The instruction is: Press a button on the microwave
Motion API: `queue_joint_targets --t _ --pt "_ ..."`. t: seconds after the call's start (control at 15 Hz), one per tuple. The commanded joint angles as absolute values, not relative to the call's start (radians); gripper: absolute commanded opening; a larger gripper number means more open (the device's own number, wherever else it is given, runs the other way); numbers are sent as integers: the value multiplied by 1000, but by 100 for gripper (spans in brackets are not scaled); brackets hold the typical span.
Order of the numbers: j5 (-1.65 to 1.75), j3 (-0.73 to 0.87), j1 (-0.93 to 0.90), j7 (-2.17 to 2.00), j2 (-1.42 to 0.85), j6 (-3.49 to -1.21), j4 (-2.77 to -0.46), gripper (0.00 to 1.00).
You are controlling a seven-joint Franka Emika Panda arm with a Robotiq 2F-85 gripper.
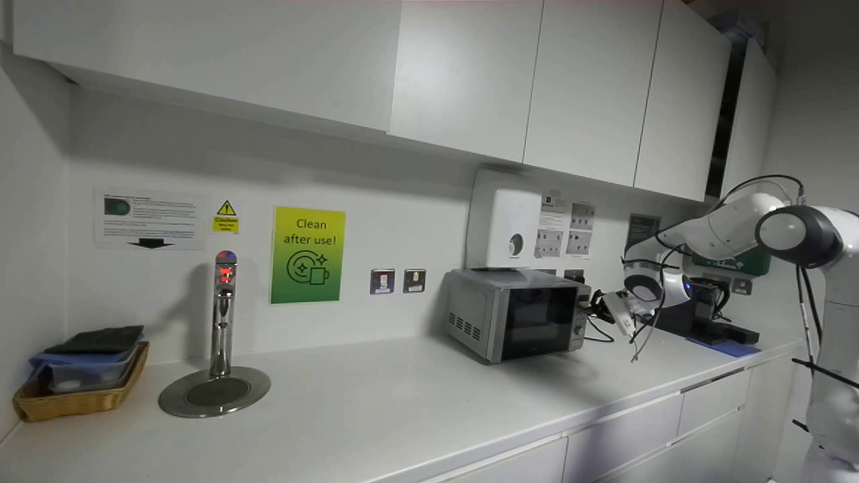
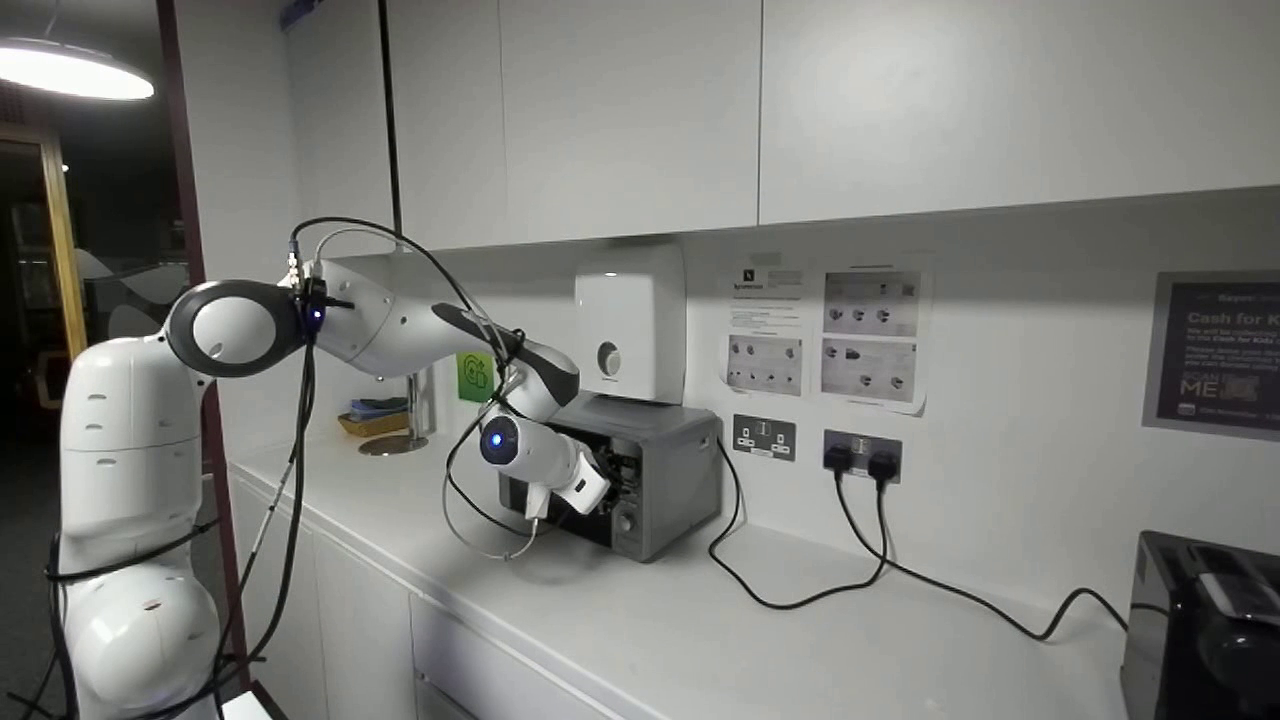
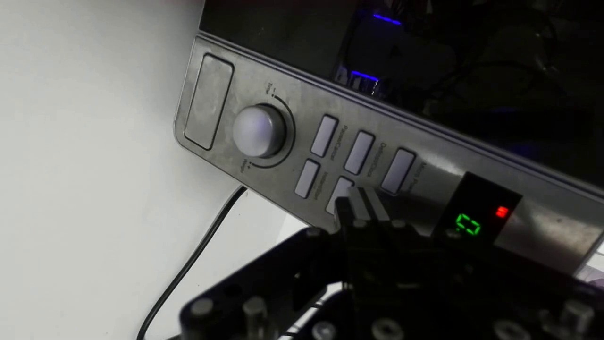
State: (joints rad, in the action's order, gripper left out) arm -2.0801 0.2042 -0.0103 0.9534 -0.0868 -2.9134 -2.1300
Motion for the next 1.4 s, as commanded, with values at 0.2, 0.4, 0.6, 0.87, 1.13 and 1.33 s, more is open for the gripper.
queue_joint_targets --t 0.2,0.4,0.6,0.87,1.13,1.33 --pt "-2119 213 -4 997 -62 -2883 -2130 0" --pt "-2126 212 -5 988 -67 -2888 -2116 0" --pt "-2129 212 -5 975 -75 -2893 -2105 0" --pt "-2142 213 -7 970 -92 -2902 -2085 0" --pt "-2129 214 -7 977 -76 -2893 -2111 0" --pt "-2109 213 -6 978 -54 -2883 -2141 0"
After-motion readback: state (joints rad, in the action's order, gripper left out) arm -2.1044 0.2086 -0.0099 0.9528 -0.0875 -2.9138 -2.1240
